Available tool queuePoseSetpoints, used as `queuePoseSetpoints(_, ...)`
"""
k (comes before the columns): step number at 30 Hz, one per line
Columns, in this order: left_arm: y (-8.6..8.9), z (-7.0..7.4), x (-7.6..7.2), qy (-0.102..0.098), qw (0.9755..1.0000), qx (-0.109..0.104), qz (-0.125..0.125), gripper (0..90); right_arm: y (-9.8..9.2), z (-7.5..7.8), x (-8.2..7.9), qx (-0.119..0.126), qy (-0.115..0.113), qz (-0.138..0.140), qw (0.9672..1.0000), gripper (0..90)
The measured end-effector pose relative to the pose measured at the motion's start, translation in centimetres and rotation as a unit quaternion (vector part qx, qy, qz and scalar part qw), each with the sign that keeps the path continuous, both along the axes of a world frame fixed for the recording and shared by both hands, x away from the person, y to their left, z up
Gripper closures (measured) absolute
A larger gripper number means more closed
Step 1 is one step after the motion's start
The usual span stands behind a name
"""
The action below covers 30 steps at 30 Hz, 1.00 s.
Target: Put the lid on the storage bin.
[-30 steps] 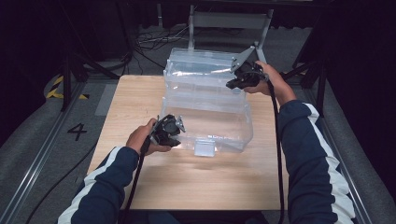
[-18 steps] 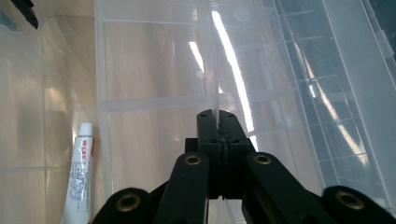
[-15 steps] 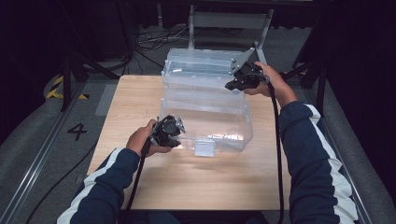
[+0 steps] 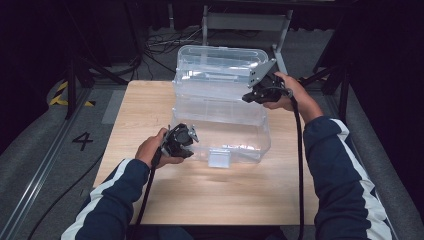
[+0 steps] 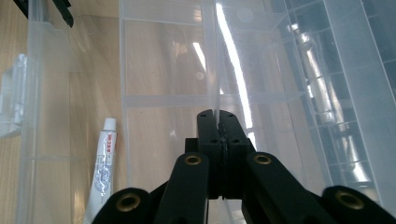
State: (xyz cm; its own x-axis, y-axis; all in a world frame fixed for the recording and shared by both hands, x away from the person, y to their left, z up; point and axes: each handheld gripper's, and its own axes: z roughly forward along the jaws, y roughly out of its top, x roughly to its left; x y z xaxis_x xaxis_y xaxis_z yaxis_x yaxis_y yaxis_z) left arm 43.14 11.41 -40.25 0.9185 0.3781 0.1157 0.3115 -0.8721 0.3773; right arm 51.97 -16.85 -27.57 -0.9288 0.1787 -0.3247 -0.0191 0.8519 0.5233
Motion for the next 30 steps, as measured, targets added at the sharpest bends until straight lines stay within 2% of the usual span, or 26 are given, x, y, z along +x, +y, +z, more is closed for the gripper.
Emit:
queuePoseSetpoints(17,0.0,0.0,0.2,-0.008,0.9999,0.003,-0.010,69.5,-0.4,-0.7,-1.6,0.009,-0.008,-0.004,0.9999,89.1)
queuePoseSetpoints(30,0.1,-0.1,-0.2,-0.031,0.9994,0.000,-0.017,67.0,-0.6,-1.3,-3.0,0.016,-0.016,-0.006,0.9997,87.8)
